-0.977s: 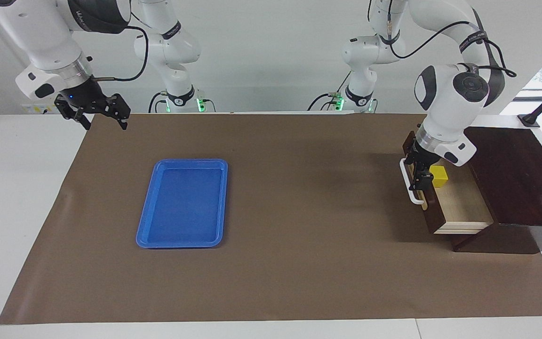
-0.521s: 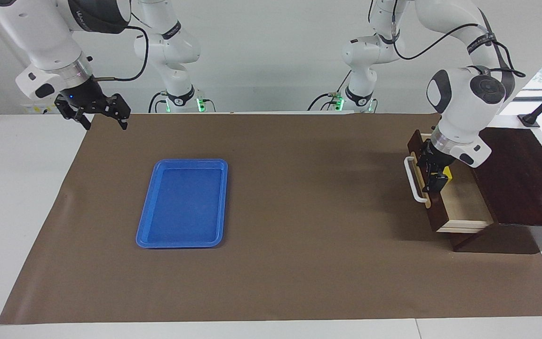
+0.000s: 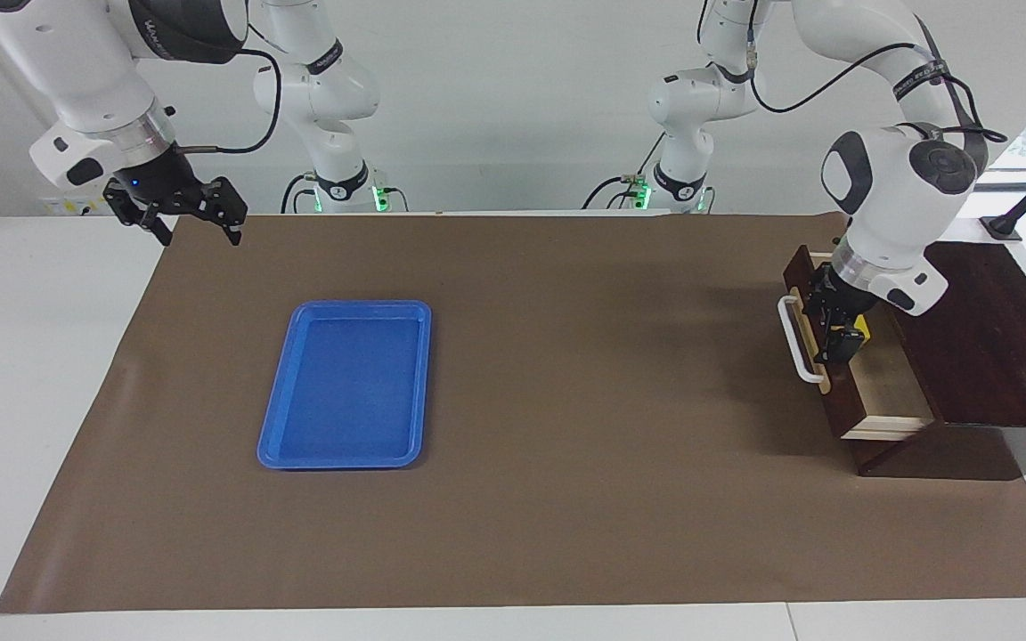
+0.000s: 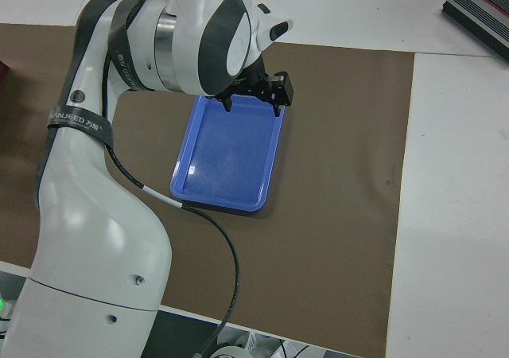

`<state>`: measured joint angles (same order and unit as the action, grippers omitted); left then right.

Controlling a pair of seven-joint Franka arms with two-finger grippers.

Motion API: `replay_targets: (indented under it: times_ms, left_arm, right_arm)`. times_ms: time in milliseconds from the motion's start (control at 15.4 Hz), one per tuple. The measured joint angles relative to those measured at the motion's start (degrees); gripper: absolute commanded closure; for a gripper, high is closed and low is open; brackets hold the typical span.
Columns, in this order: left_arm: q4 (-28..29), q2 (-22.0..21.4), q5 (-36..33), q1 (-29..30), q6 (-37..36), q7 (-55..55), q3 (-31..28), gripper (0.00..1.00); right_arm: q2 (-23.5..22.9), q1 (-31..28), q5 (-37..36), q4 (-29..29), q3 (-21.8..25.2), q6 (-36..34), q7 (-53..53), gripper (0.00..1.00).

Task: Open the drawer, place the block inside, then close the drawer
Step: 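Push the drawer shut with the left gripper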

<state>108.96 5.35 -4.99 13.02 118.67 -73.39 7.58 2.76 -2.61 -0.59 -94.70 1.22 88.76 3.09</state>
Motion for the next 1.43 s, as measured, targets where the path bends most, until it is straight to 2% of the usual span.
replay_targets:
  times_ms: [391, 847, 1433]
  left_arm:
    - [0.01, -0.04, 0.23, 2.24, 0.54, 3.21, 0.44, 0.00]
    - [-0.31, -0.06, -0.41, 1.94, 0.30, 4.38, 0.74, 0.00]
    - [-7.81, -2.99, -0.49, -4.15, -10.82, 17.92, 2.15, 0.00]
  right_arm:
    - [0.01, 0.00, 0.00, 0.00, -0.04, 0.00, 0.00, 0.00]
    - [0.01, 0.00, 0.00, 0.00, -0.04, 0.00, 0.00, 0.00]
    - [0.02, 0.01, 0.00, 0.00, -0.08, 0.01, 0.00, 0.00]
